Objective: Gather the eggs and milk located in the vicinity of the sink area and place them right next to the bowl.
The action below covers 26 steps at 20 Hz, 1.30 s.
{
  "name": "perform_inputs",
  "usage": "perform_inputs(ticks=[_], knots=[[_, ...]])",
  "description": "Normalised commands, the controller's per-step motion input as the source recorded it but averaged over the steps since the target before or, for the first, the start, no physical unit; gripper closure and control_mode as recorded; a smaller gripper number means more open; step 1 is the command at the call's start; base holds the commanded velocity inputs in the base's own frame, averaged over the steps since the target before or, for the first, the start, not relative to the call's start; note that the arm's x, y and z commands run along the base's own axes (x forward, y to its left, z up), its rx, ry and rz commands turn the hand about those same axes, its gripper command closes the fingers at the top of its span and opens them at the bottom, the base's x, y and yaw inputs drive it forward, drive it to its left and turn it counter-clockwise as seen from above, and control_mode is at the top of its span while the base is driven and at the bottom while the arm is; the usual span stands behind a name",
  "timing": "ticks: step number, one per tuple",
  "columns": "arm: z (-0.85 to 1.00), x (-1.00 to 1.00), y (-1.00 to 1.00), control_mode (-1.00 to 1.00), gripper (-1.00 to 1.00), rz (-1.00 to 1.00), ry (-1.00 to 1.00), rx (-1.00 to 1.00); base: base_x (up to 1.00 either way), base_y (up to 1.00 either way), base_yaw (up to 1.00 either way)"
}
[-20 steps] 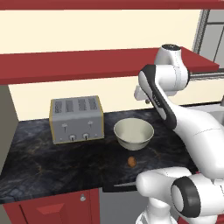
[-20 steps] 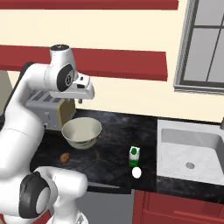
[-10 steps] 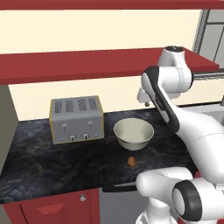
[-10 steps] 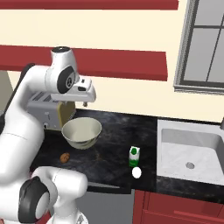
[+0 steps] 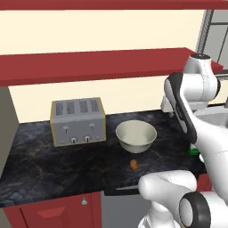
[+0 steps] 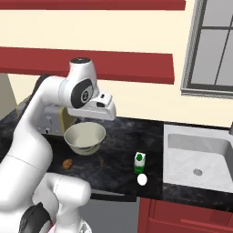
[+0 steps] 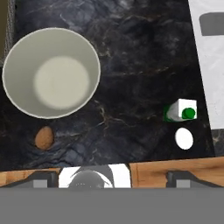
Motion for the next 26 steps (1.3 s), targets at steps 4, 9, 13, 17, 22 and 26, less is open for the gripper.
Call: perform_inputs(ticks=[4, 9, 13, 17, 22, 26], knots=[[-0.07, -0.24, -0.72, -1.0, -1.0, -0.06, 0.05, 0.03, 0.0, 0.0, 0.0], [-0.2, -0.02, -0.58, -1.0, -1.0, -0.04, 0.0, 0.0, 0.0, 0.0, 0.0], [-0.39, 0.06, -0.68, -1.0, -1.0, -0.05, 0.01, 0.0, 0.0, 0.0, 0.0], [-0.51, 0.17, -0.55, -1.0, -1.0, -0.05, 0.02, 0.0, 0.0, 0.0, 0.0], [-0.33, 0.22, -0.24, -1.0, -1.0, -0.01, 0.0, 0.0, 0.0, 0.0, 0.0], [-0.21, 0.29, -0.01, -1.0, -1.0, 0.0, 0.0, 0.0, 0.0, 0.0, 0.0]])
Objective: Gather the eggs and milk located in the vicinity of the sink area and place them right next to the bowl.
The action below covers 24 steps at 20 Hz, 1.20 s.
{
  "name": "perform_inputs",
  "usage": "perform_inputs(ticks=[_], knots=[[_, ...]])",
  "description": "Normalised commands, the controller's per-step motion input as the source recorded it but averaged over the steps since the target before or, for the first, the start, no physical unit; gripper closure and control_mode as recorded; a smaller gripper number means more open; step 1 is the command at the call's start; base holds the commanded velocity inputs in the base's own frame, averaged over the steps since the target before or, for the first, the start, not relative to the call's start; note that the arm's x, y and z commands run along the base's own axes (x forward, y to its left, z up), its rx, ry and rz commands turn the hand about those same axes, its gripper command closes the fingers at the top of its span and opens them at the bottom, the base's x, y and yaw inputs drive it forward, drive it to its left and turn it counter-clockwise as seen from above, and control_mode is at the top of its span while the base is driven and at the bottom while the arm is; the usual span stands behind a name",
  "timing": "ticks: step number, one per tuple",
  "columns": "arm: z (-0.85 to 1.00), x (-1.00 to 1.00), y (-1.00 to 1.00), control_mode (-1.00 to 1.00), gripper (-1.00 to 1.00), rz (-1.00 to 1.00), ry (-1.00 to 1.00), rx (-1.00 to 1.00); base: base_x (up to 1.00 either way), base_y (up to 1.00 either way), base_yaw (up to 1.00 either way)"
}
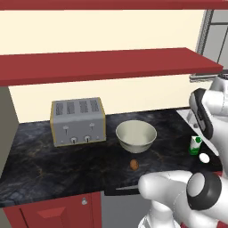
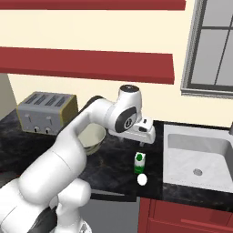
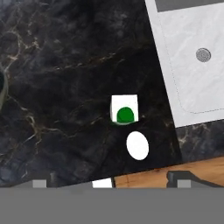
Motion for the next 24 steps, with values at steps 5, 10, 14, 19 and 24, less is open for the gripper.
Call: perform_inputs(ticks=[5, 10, 14, 19, 24], knots=[[-0.32, 0.51, -0.09, -1.0, -1.0, 0.0, 0.02, -0.01, 0.0, 0.0, 0.0], [-0.29, 0.39, -0.34, -1.0, -1.0, 0.0, 0.02, 0.0, 0.0, 0.0, 0.0], [-0.3, 0.28, -0.29, -1.0, -1.0, 0.0, 0.07, 0.0, 0.0, 0.0, 0.0], [-0.28, 0.0, -0.01, -1.0, -1.0, 0.0, 0.04, 0.0, 0.0, 0.0, 0.0], [-0.21, -0.26, 0.0, -1.0, -1.0, 0.0, 0.02, 0.0, 0.0, 0.0, 0.0]])
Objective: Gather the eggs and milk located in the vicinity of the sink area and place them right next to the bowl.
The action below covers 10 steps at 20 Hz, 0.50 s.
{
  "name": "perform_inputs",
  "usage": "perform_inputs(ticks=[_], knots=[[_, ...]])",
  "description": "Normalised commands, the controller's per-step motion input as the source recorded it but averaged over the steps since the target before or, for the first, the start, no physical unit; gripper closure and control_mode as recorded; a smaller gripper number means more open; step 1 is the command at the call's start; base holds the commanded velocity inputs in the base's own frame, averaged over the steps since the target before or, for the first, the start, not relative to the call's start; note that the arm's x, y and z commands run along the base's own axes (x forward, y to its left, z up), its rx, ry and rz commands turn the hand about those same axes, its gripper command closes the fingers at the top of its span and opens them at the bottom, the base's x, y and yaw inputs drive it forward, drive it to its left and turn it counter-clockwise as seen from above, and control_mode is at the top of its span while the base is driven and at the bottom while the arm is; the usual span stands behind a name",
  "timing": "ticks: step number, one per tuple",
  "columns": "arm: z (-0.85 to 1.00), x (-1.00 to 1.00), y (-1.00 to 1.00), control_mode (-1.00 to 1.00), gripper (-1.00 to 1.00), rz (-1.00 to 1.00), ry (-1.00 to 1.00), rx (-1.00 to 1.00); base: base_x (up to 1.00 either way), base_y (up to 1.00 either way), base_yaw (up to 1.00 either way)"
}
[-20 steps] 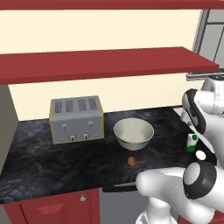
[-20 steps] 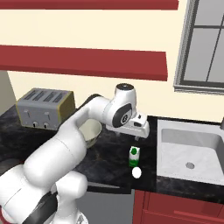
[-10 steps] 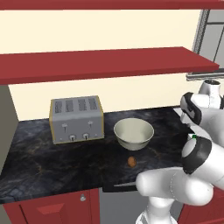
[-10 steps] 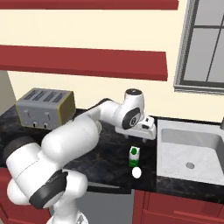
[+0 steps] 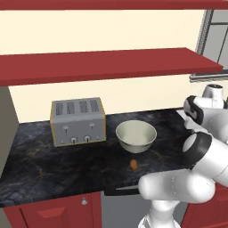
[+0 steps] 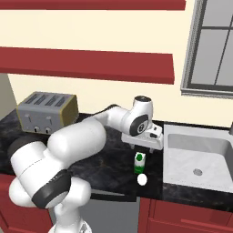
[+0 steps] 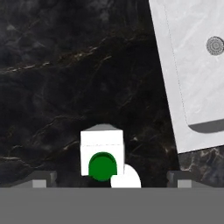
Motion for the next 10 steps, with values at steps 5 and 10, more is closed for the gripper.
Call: perform_inputs(ticks=[5, 10], knots=[[-0.07, -0.11, 0.02, -1.0, -1.0, 0.0, 0.0, 0.0, 0.0, 0.0, 0.0], [-0.19, 0.06, 0.04, -1.0, -1.0, 0.0, 0.01, 0.0, 0.0, 0.0, 0.0]])
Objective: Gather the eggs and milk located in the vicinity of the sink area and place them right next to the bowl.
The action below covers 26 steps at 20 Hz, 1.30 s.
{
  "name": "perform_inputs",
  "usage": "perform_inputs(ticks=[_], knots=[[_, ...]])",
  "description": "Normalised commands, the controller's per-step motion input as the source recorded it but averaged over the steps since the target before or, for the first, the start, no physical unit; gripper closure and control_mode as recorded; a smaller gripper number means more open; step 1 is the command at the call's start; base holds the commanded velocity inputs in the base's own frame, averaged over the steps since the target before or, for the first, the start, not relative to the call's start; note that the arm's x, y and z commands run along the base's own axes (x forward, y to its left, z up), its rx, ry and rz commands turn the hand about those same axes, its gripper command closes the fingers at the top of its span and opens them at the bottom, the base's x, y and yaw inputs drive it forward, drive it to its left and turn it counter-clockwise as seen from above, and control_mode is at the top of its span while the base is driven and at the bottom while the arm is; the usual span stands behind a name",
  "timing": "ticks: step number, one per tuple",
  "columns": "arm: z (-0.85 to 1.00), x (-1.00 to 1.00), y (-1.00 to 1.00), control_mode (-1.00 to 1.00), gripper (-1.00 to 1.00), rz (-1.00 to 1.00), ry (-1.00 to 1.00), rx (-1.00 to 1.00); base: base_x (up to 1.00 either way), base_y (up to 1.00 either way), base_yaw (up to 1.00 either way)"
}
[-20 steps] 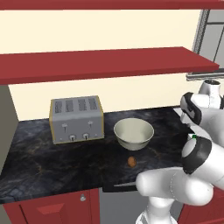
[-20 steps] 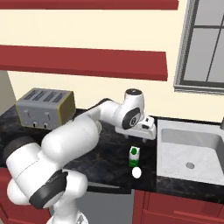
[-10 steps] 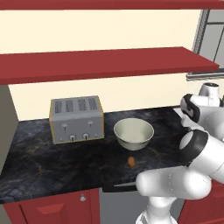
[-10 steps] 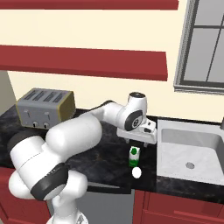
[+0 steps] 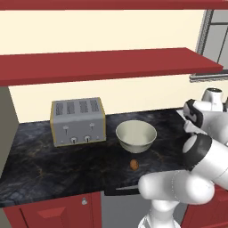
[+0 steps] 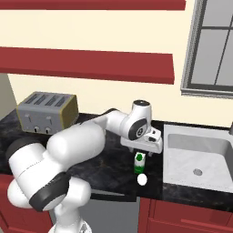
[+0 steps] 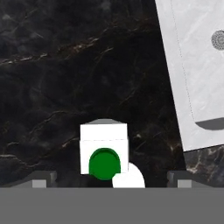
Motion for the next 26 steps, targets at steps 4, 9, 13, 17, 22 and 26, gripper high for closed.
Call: perform_inputs(ticks=[4, 9, 13, 17, 22, 26], knots=[[-0.24, 0.17, 0.0, -1.0, -1.0, 0.0, 0.01, 0.0, 0.0, 0.0, 0.0], [-0.34, 0.01, 0.0, -1.0, -1.0, 0.0, 0.03, 0.0, 0.0, 0.0, 0.0], [-0.29, 0.0, 0.0, -1.0, -1.0, 0.0, 0.02, 0.0, 0.0, 0.0, 0.0], [-0.15, 0.0, 0.0, -1.0, -1.0, 0.0, 0.0, 0.02, 0.0, 0.0, 0.0], [-0.16, 0.0, 0.0, -1.0, 1.0, 0.0, 0.0, 0.02, 0.0, 0.0, 0.0], [0.0, 0.0, 0.0, -1.0, 1.0, 0.0, 0.0, 0.0, 0.0, 0.0, 0.0]])
